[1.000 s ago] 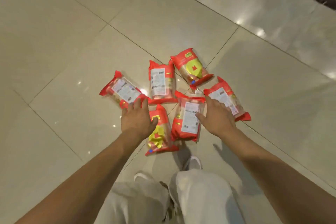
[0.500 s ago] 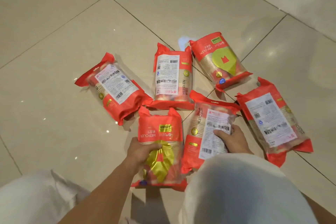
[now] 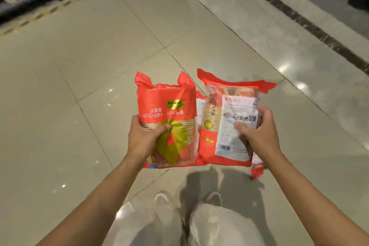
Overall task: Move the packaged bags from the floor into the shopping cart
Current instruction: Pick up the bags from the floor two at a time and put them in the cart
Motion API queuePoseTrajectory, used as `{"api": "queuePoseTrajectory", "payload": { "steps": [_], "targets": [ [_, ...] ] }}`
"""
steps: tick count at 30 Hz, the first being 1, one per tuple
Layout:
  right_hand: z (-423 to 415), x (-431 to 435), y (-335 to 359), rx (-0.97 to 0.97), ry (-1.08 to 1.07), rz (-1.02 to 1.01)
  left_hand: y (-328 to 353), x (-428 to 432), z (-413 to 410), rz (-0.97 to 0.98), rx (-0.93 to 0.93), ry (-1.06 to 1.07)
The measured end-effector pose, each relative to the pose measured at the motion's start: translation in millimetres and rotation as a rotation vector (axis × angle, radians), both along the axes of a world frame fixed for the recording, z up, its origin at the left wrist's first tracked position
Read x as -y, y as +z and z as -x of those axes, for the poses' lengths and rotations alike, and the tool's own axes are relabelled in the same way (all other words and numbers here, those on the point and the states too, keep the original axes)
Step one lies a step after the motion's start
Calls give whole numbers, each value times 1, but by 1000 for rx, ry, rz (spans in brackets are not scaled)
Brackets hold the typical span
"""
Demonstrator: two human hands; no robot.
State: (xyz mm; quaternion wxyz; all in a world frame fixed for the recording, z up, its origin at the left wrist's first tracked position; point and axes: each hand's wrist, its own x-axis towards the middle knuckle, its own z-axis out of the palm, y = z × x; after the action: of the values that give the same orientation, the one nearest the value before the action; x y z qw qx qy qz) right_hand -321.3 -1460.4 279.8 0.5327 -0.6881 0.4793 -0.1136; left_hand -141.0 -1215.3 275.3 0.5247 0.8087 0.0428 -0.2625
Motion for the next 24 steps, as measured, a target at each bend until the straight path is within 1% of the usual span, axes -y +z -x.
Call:
{"api": "queuePoseTrajectory", "payload": {
  "steps": [3,6,8,10,13,17,21,24],
  "targets": [
    [-12,-25,133,94,58,23,146,-39,1,37,101,34],
    [-24,-52,246,219,154,42,268,-83,11,77,199,122],
    [-30,-74,299,294,226,62,327,-117,28,83,266,174],
    [-39,-109,342,384,325,50,379,-163,52,63,336,277],
    [-47,-175,391,484,518,1,432,-241,106,53,410,483],
    [-38,-297,442,549,829,-86,482,-351,218,36,523,844],
    [5,-430,464,556,1199,-202,497,-447,364,9,581,1215],
    [58,-534,468,571,1427,-237,492,-509,481,-33,561,1459]
  ]
}}
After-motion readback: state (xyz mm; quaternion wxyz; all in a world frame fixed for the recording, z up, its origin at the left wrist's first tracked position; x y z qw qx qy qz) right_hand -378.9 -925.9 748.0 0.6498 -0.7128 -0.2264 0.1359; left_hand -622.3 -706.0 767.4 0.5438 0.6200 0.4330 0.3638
